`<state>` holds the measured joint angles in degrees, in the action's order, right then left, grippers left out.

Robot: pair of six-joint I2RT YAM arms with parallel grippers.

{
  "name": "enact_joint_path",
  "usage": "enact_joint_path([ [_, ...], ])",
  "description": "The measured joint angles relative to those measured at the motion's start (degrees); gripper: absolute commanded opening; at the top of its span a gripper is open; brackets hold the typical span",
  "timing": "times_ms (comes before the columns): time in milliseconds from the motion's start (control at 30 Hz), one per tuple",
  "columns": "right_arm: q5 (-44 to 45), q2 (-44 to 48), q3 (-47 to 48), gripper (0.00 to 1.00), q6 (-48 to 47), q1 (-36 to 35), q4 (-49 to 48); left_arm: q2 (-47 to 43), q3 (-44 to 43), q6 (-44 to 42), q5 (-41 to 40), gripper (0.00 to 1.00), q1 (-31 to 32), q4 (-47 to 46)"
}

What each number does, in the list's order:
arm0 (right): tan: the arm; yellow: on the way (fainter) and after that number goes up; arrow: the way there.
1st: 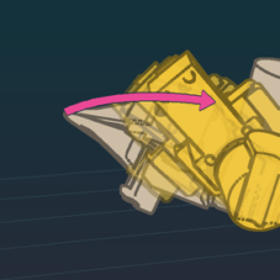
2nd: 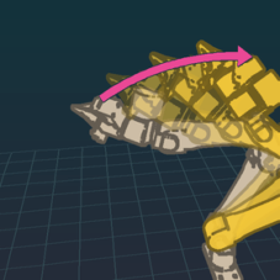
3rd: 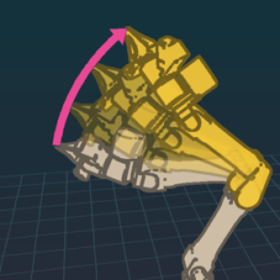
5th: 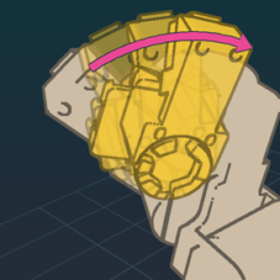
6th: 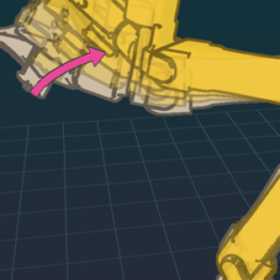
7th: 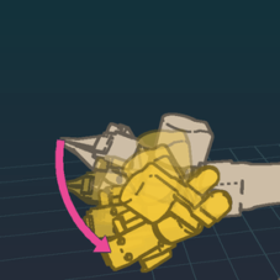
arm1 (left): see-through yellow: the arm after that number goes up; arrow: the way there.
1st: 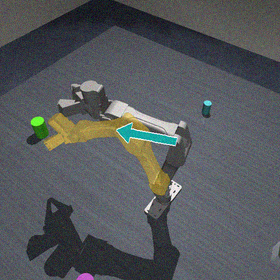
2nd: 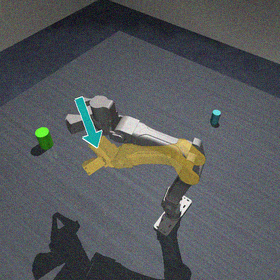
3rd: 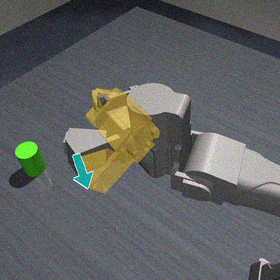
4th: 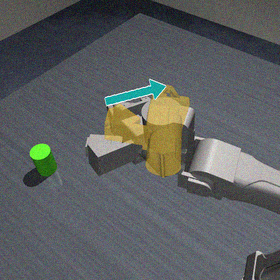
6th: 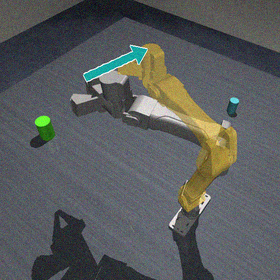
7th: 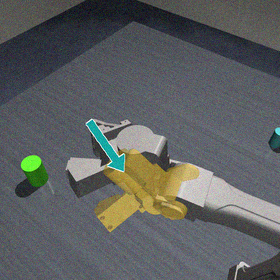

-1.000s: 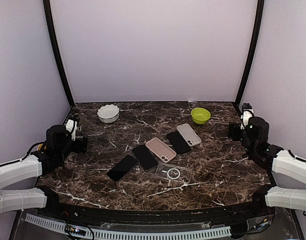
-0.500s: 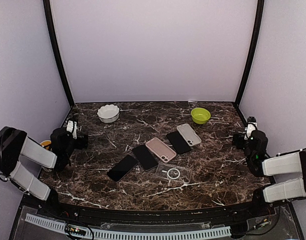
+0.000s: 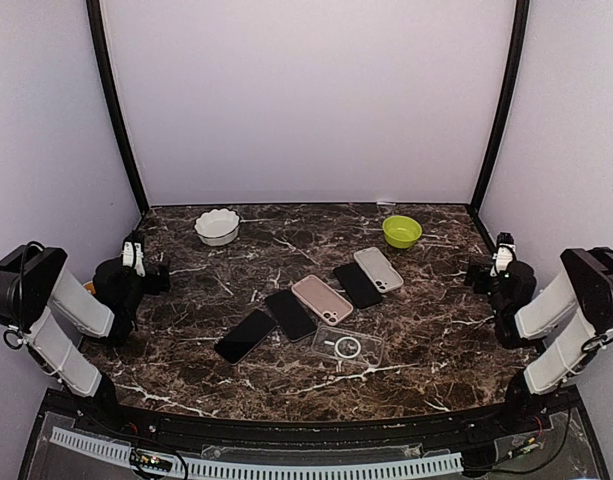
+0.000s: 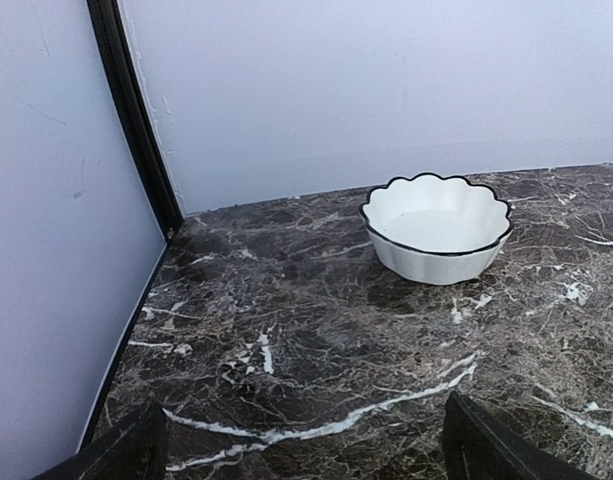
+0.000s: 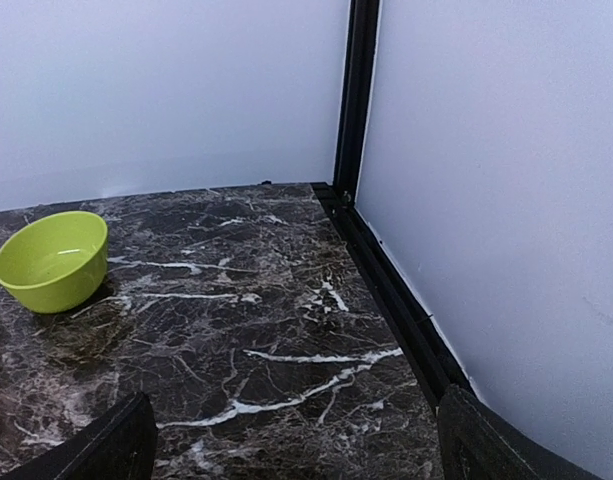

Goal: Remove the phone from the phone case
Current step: Reset both arms

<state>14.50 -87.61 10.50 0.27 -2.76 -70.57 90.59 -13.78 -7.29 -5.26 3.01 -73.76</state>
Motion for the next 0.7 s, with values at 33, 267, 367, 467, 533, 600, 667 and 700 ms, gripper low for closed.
enact_joint_path([
  [33,-1.11,-0.48,0.68,0.99,0.5,1.11,0.81,0.02,-0.02,0.26,-0.5,0.99,0.0,-0.26],
  [267,-5.99,-0.79,3.02,0.99,2.38,4.7,0.42,0.07,-0.07,1.99,-3.43,0.99,-0.02,-0.33],
  [367,-6.88,-0.79,3.02,0.99,2.6,4.7,0.46,0.07,-0.07,2.03,-3.72,0.99,-0.02,-0.35],
  [467,-7.45,-0.79,3.02,0.99,2.69,4.7,0.33,0.07,-0.07,2.16,-3.82,0.99,-0.02,-0.33],
  [533,-7.65,-0.79,3.02,0.98,2.82,4.7,0.31,0.07,-0.07,2.19,-3.82,0.99,-0.02,-0.35],
  [600,-8.02,-0.79,3.02,0.98,2.82,4.7,0.33,0.07,-0.07,2.19,-3.85,0.99,-0.02,-0.33],
  [667,-8.31,-0.79,3.02,0.99,2.82,4.7,0.31,0.07,-0.07,2.19,-3.85,0.99,-0.02,-0.33],
  [700,-8.33,-0.79,3.02,0.99,2.82,4.7,0.33,0.07,-0.07,2.19,-3.85,0.99,-0.02,-0.33],
])
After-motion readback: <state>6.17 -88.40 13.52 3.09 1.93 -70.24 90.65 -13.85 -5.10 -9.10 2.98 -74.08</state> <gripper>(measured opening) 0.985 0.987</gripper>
